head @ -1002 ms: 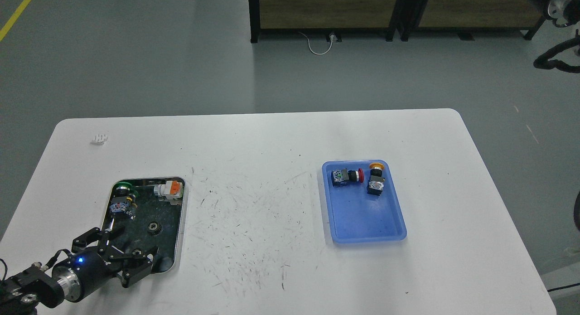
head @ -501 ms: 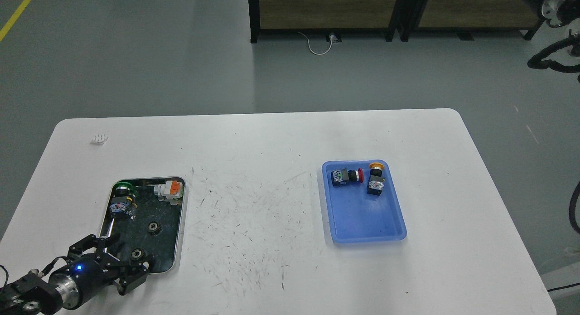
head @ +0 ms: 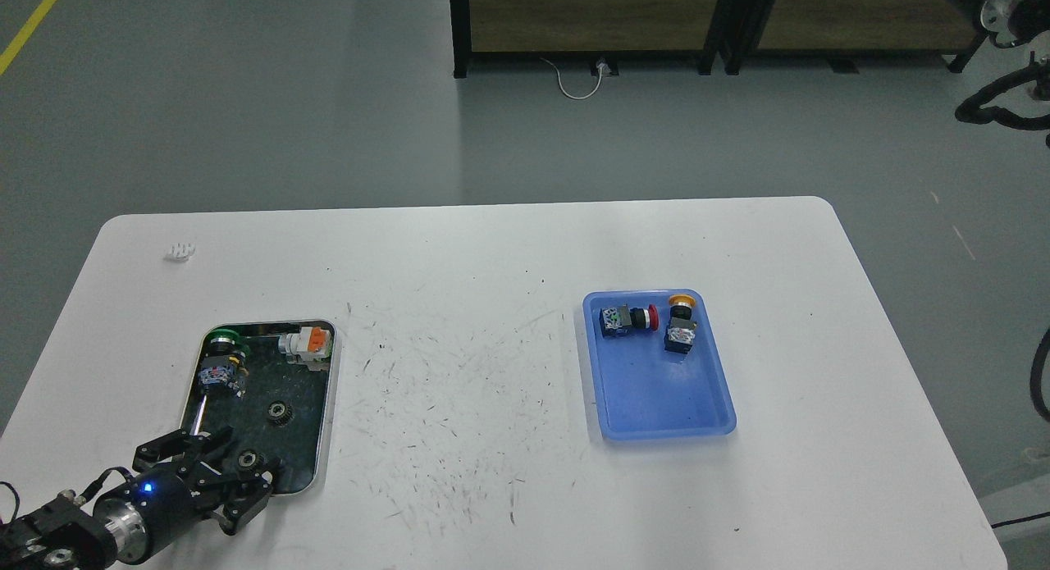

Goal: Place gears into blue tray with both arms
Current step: 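Reach the left gripper into the metal tray and grasp a black gear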

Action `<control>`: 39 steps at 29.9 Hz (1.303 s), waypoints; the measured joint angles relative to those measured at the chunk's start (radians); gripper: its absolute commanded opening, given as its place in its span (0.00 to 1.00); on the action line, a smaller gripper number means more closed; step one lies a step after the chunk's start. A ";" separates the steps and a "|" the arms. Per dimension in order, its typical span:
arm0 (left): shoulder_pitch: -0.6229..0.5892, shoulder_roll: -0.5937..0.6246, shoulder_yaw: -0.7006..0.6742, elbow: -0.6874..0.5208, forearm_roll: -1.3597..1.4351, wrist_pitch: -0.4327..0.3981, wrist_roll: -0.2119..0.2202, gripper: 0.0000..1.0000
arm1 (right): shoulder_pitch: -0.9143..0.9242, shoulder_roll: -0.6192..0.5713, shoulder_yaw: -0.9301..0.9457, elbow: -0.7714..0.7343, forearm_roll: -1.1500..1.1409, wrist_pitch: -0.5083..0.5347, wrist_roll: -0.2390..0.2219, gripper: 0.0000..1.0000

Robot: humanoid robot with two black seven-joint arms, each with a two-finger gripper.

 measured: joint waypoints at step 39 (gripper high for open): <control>-0.099 0.064 0.004 -0.061 -0.005 -0.015 0.104 0.26 | 0.011 -0.002 0.000 -0.003 0.000 0.000 0.000 0.99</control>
